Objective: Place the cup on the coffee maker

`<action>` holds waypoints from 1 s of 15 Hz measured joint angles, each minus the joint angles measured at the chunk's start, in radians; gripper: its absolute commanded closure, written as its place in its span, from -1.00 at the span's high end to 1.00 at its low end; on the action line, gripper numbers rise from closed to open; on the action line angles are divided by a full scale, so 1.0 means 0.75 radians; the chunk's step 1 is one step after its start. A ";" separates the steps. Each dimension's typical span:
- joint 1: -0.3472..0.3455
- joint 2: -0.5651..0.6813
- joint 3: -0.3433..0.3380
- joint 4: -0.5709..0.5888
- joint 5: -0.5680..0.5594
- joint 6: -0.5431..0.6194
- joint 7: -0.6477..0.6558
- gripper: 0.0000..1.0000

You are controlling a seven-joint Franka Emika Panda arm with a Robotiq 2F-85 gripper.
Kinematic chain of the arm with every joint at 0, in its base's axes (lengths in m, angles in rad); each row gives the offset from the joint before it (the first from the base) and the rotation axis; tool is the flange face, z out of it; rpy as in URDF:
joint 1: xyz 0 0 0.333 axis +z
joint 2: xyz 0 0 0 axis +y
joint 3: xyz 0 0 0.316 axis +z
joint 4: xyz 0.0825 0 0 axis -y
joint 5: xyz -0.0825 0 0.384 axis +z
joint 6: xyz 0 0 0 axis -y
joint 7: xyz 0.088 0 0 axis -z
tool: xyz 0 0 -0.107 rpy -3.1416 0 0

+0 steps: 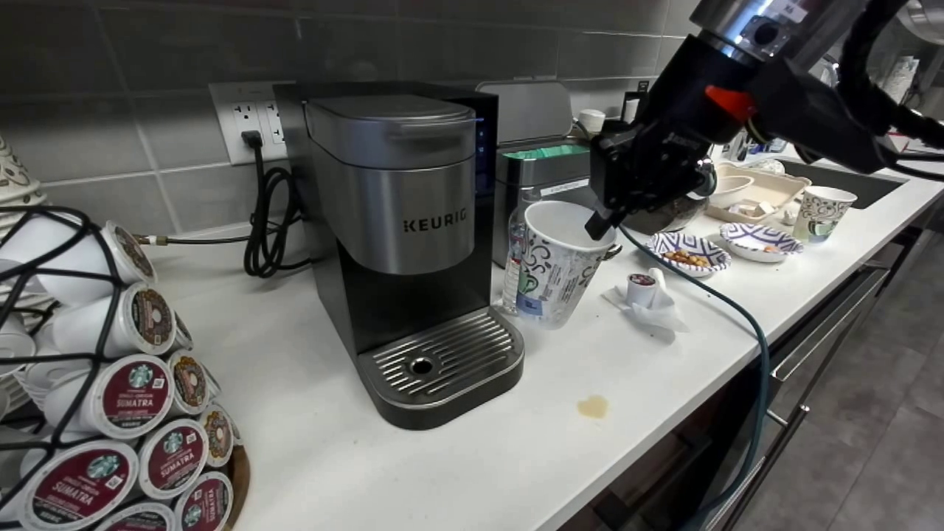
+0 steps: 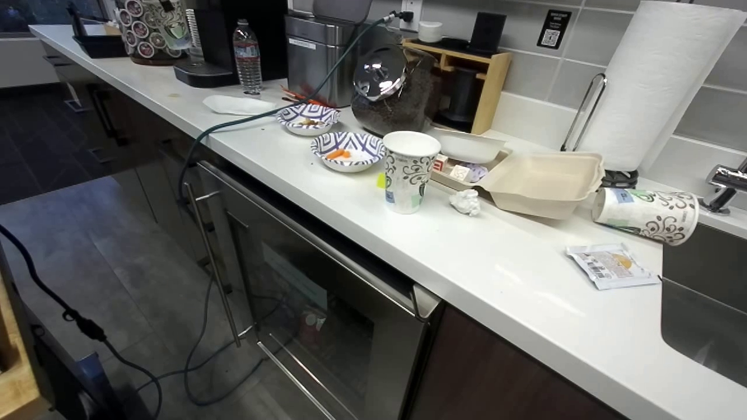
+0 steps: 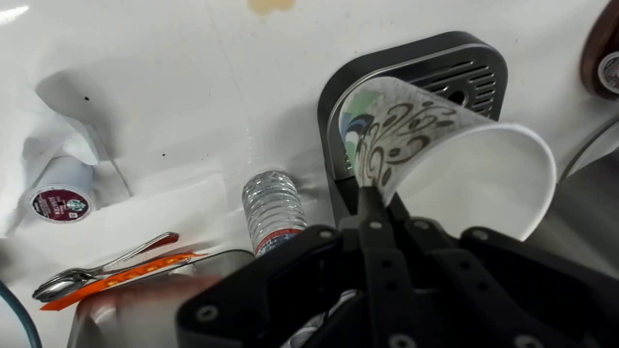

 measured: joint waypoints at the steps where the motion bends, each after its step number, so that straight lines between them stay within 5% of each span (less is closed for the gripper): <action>1: -0.001 0.008 -0.001 0.000 0.003 0.013 0.001 -0.98; 15: 0.015 0.255 -0.006 0.047 0.254 0.356 -0.113 -0.98</action>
